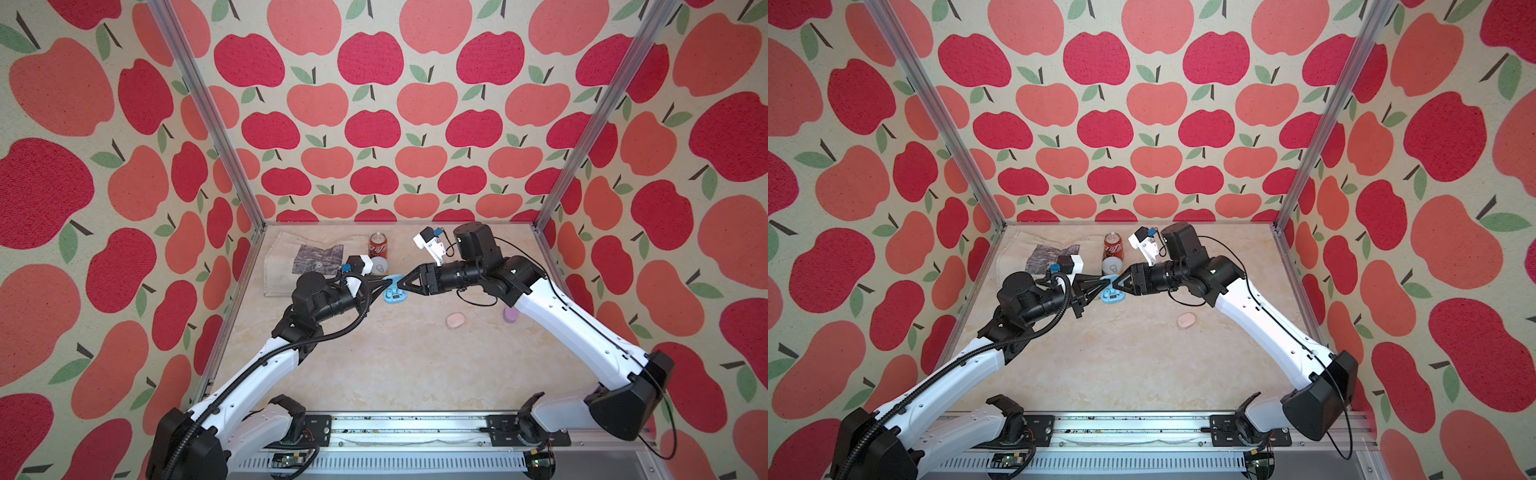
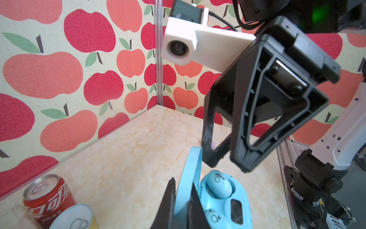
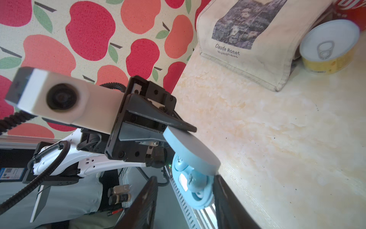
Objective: Insert wireless bluetooth earbuds into charging case
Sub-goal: Insert the wireless bluetooth earbud into the charging case, then place the charging case at the center of the table.
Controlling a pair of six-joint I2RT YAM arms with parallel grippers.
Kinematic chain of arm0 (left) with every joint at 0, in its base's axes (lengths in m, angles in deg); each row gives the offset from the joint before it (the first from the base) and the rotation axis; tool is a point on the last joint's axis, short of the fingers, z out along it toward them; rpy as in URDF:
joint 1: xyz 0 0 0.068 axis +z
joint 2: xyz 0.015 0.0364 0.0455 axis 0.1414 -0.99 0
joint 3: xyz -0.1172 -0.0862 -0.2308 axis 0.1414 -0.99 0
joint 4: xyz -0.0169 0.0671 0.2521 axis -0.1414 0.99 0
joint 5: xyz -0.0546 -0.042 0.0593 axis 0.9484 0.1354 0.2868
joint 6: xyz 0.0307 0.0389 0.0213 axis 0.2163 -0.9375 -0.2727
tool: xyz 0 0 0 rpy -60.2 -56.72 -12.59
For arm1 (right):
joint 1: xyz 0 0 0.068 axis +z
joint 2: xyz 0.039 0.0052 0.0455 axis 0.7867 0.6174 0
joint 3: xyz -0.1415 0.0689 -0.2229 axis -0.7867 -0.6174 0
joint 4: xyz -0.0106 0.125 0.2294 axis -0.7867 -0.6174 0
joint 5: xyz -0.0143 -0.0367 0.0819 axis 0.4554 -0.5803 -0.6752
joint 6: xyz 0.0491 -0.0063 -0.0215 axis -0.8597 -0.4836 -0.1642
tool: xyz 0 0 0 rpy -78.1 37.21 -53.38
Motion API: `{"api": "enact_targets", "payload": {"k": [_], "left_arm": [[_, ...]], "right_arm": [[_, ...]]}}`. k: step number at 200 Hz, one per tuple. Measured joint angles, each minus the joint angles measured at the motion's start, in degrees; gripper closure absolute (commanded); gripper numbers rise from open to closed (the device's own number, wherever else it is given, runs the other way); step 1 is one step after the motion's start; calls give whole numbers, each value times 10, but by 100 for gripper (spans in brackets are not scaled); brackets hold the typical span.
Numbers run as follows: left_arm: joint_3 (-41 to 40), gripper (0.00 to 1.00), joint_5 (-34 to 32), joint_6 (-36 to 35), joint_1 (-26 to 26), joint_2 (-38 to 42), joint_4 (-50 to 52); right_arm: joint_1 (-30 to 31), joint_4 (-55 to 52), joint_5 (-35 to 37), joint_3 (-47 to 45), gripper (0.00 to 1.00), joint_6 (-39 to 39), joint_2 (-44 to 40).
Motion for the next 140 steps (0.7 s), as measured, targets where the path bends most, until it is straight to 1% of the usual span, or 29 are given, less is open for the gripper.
{"api": "enact_targets", "payload": {"k": [43, 95, 118, 140], "left_arm": [[6, 100, 9, -6, -21, -10, 0], [7, 100, -6, -26, -36, -32, -7], [7, 100, -33, -47, -64, -75, -29], [7, 100, -61, -74, -105, -141, -51]], "right_arm": [[-37, 6, 62, 17, 50, -5, -36], [-39, -11, 139, 25, 50, -7, -50], [-50, -43, 194, 13, 50, -14, -53], [-81, -74, 246, -33, 50, -33, -64]]}}
